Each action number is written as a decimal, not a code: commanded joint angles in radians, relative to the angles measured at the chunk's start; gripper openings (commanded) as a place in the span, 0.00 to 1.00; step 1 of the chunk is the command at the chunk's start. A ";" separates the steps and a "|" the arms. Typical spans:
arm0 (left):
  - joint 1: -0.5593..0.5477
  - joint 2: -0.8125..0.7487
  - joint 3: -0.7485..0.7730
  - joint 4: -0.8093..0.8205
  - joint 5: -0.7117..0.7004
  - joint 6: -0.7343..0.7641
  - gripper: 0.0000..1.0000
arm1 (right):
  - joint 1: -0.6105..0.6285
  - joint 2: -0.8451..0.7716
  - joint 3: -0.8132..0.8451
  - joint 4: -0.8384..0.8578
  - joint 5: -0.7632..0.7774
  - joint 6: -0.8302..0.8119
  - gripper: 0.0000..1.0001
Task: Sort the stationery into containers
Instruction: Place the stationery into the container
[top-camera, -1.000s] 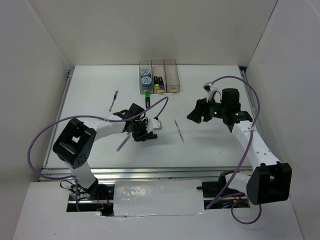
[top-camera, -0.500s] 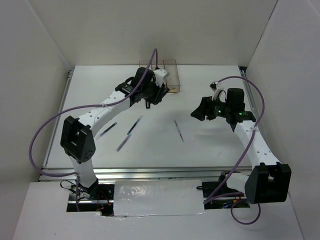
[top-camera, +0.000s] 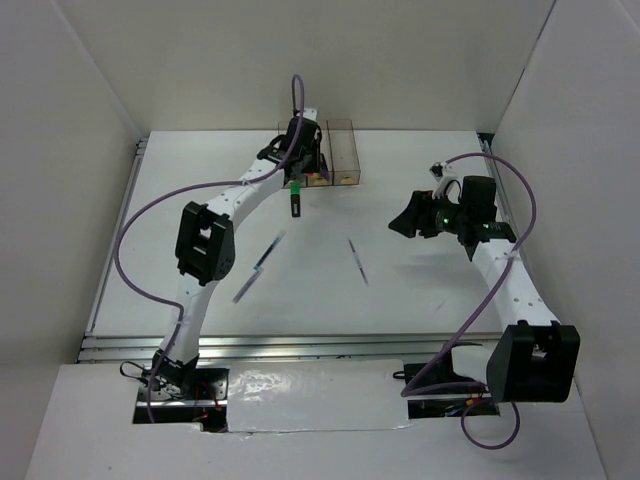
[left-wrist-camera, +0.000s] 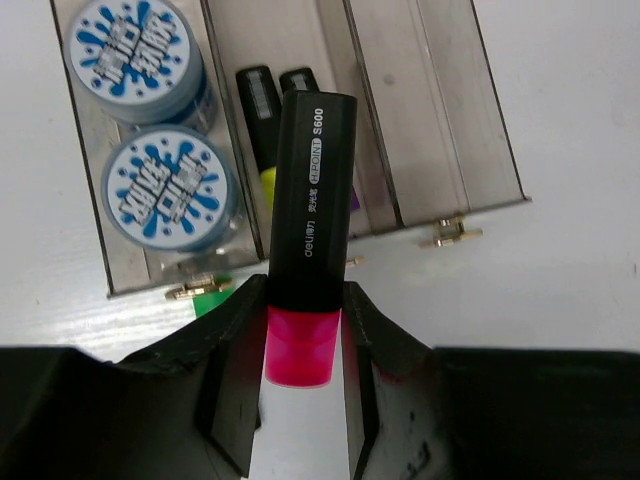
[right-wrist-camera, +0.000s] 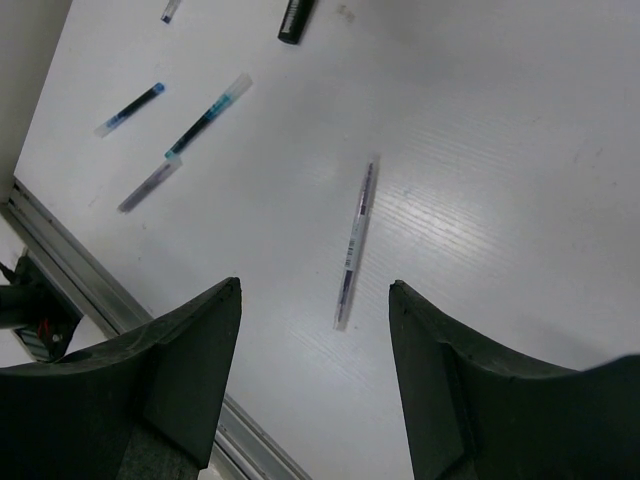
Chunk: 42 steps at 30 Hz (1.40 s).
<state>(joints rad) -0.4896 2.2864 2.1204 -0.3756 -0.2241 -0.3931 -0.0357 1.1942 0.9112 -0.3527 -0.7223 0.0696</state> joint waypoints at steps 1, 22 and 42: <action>0.000 0.013 0.003 0.231 -0.083 0.005 0.00 | -0.024 0.007 0.038 0.006 -0.012 -0.008 0.67; 0.017 0.208 0.064 0.451 -0.081 0.019 0.23 | -0.087 0.056 0.063 -0.037 -0.049 -0.033 0.67; 0.003 -0.292 -0.489 0.399 -0.158 -0.043 0.63 | -0.070 -0.027 0.032 -0.060 -0.043 -0.033 0.68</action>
<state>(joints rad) -0.4770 2.0987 1.6798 0.0048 -0.3424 -0.4007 -0.1165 1.2167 0.9356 -0.4019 -0.7574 0.0433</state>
